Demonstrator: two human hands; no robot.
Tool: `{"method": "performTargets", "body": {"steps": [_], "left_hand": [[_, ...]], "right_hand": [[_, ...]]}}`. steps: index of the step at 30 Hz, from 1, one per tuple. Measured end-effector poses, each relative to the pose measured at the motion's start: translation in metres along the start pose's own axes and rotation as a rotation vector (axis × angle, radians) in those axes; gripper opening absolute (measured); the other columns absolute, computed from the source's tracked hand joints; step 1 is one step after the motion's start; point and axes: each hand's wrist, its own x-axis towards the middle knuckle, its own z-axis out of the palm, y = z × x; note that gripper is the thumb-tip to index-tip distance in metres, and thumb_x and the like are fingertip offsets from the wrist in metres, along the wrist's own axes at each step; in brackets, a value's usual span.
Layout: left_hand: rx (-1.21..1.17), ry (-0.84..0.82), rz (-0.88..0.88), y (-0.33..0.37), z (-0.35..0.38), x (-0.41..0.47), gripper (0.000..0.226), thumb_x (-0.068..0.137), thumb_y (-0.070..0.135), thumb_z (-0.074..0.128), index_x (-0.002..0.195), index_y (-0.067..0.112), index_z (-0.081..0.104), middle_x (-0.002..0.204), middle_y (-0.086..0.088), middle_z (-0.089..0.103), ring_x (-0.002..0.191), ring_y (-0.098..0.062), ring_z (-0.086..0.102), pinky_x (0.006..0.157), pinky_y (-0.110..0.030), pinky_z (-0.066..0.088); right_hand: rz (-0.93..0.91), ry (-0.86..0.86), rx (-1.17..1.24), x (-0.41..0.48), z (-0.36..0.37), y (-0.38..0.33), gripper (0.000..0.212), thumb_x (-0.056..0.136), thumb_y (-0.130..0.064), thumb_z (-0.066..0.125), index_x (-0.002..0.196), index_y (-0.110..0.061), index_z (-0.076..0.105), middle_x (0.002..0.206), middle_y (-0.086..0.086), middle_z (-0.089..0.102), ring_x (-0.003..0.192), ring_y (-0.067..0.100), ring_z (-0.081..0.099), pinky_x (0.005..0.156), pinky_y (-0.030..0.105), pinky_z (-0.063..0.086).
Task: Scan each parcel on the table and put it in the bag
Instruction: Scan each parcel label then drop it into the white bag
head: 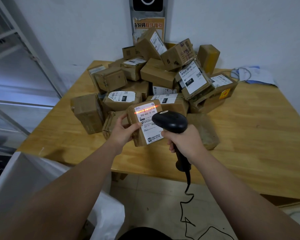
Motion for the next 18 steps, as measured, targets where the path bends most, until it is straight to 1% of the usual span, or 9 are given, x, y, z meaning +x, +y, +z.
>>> {"method": "performTargets", "body": {"steps": [2,8,11,13,16,18], "left_hand": [[-0.006,0.003,0.003,0.000,0.000,-0.001,0.072,0.082,0.021,0.076,0.140,0.035,0.036,0.112,-0.005,0.066,0.106,-0.019,0.062,0.091,-0.041,0.053],[-0.020,0.010,0.005,-0.001,0.001,-0.004,0.074,0.082,0.020,0.075,0.142,0.034,0.034,0.118,-0.005,0.064,0.108,-0.018,0.061,0.088,-0.037,0.052],[-0.022,0.025,0.013,-0.001,0.002,-0.007,0.074,0.083,0.020,0.074,0.142,0.034,0.033,0.118,-0.004,0.062,0.105,-0.016,0.060,0.083,-0.034,0.051],[-0.026,0.034,0.015,-0.001,0.002,-0.007,0.073,0.083,0.020,0.074,0.142,0.034,0.033,0.117,-0.004,0.063,0.102,-0.014,0.060,0.082,-0.033,0.051],[-0.025,0.040,0.016,-0.002,0.002,-0.008,0.075,0.083,0.020,0.075,0.143,0.034,0.033,0.115,-0.002,0.063,0.096,-0.008,0.059,0.083,-0.034,0.049],[-0.022,0.046,0.022,-0.004,0.002,-0.008,0.077,0.082,0.021,0.076,0.144,0.034,0.033,0.116,-0.002,0.063,0.095,-0.006,0.058,0.085,-0.034,0.048]], "right_hand": [[-0.002,0.004,-0.004,-0.001,-0.001,0.001,0.014,0.082,-0.018,0.074,0.073,-0.008,0.070,0.056,0.005,0.063,0.050,0.016,0.059,0.058,0.029,0.052],[0.010,0.001,-0.006,-0.004,-0.003,0.002,0.019,0.082,-0.020,0.075,0.068,-0.009,0.068,0.053,0.003,0.062,0.049,0.016,0.058,0.057,0.029,0.051],[0.020,0.002,0.012,-0.004,-0.003,0.006,0.020,0.082,-0.021,0.075,0.067,-0.009,0.068,0.054,0.004,0.062,0.051,0.018,0.058,0.058,0.030,0.050],[0.022,0.007,0.022,-0.005,-0.003,0.008,0.018,0.081,-0.021,0.076,0.070,-0.009,0.069,0.054,0.004,0.062,0.051,0.018,0.059,0.058,0.031,0.051],[0.024,0.016,0.042,-0.007,-0.002,0.012,0.017,0.081,-0.021,0.076,0.075,-0.006,0.070,0.055,0.006,0.063,0.050,0.018,0.059,0.058,0.032,0.051],[0.021,0.013,0.052,-0.008,-0.002,0.013,0.016,0.081,-0.020,0.076,0.073,-0.007,0.071,0.055,0.007,0.062,0.050,0.020,0.058,0.058,0.033,0.050]]}}
